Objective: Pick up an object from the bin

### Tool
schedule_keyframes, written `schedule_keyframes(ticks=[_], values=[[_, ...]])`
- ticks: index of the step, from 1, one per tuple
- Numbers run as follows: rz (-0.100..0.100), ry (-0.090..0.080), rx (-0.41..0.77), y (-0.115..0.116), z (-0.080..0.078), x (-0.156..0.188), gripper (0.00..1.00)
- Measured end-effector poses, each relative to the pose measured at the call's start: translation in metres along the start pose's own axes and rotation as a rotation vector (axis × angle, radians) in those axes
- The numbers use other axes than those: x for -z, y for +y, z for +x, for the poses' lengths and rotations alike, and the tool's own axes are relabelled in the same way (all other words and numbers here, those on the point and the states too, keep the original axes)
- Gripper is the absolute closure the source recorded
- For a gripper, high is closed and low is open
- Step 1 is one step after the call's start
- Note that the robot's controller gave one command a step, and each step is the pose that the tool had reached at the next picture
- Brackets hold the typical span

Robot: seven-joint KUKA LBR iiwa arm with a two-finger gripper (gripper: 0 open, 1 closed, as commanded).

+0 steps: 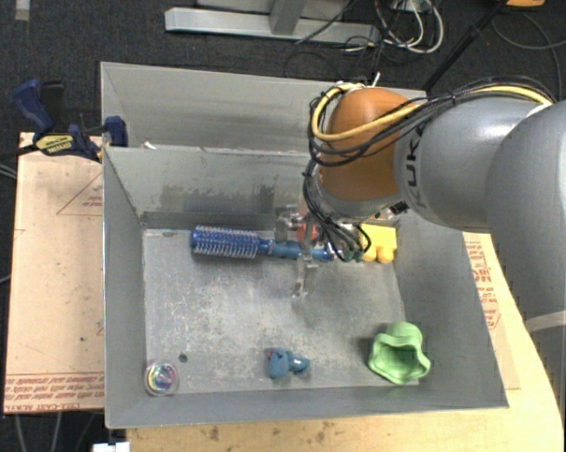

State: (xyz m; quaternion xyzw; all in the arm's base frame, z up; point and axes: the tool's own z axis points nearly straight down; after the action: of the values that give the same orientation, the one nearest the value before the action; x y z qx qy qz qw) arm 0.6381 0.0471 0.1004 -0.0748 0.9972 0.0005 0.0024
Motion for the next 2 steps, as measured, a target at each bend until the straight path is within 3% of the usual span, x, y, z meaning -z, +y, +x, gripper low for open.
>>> schedule_keyframes(ticks=[1, 2], values=[[0.000, -0.006, 0.070, -0.0007, -0.0064, -0.0276, 0.00], [-0.001, -0.014, 0.067, -0.0007, -0.0086, -0.0254, 0.00]])
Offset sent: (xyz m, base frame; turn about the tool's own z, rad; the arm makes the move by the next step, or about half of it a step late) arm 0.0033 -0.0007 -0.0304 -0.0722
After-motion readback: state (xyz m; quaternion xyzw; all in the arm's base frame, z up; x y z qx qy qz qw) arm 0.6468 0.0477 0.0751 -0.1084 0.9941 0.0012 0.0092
